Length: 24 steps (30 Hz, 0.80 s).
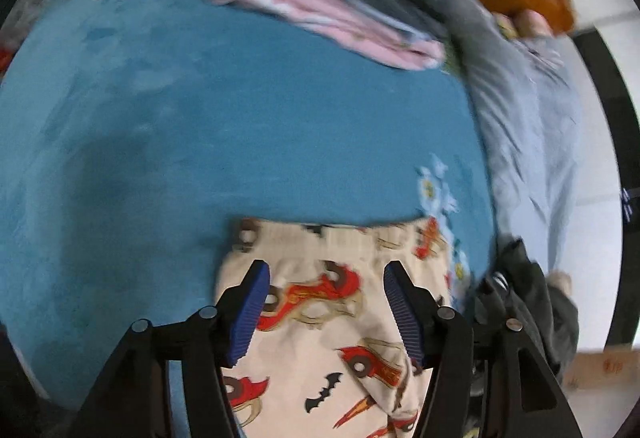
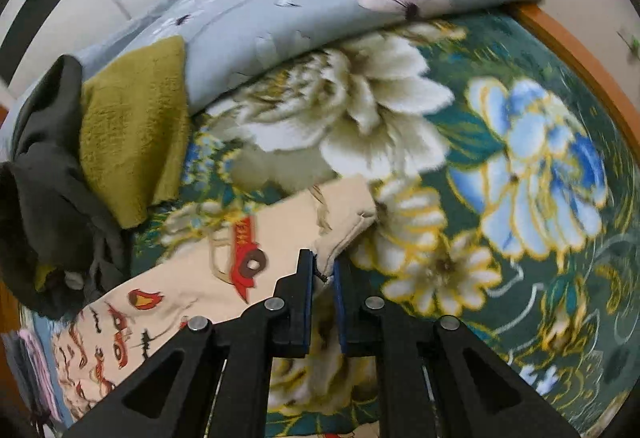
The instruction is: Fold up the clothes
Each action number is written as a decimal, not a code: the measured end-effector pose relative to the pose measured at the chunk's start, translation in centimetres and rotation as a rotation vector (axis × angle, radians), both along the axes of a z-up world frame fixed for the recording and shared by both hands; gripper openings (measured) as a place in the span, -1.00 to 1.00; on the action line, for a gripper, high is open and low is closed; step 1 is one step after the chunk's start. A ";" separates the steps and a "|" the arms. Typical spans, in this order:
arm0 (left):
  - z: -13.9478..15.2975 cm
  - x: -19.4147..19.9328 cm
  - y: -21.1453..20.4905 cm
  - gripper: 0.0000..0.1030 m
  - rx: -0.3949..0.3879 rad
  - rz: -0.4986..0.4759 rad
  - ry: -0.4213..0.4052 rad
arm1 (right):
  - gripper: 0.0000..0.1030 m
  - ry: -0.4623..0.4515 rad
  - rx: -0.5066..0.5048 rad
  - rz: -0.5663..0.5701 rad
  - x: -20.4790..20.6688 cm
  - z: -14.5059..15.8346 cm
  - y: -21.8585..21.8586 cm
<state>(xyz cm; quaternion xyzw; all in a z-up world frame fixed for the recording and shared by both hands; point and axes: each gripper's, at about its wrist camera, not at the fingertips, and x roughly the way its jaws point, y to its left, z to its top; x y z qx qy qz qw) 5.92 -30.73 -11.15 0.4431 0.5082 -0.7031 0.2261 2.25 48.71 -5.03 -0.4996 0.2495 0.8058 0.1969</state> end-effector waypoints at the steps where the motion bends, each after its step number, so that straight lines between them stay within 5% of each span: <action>1: -0.3 0.3 -0.3 0.23 0.016 0.019 -0.010 | -0.63 0.012 0.001 0.013 0.3 0.8 0.0; 9: -1.8 0.4 -2.6 0.23 0.086 0.006 -0.137 | -0.12 -0.073 -0.173 0.135 8.0 2.2 -0.1; 15: -3.4 0.0 -2.8 0.19 0.143 -0.020 -0.194 | -0.09 -0.179 -0.417 -0.060 16.9 -3.4 -0.2; 19: -3.8 -1.2 -1.9 0.07 0.119 -0.092 -0.250 | -0.09 -0.185 -0.515 -0.131 18.5 -5.9 -1.5; 24: -4.7 -0.8 -2.2 -0.12 0.157 -0.068 -0.282 | -0.09 -0.223 -0.551 -0.111 18.7 -7.3 -3.3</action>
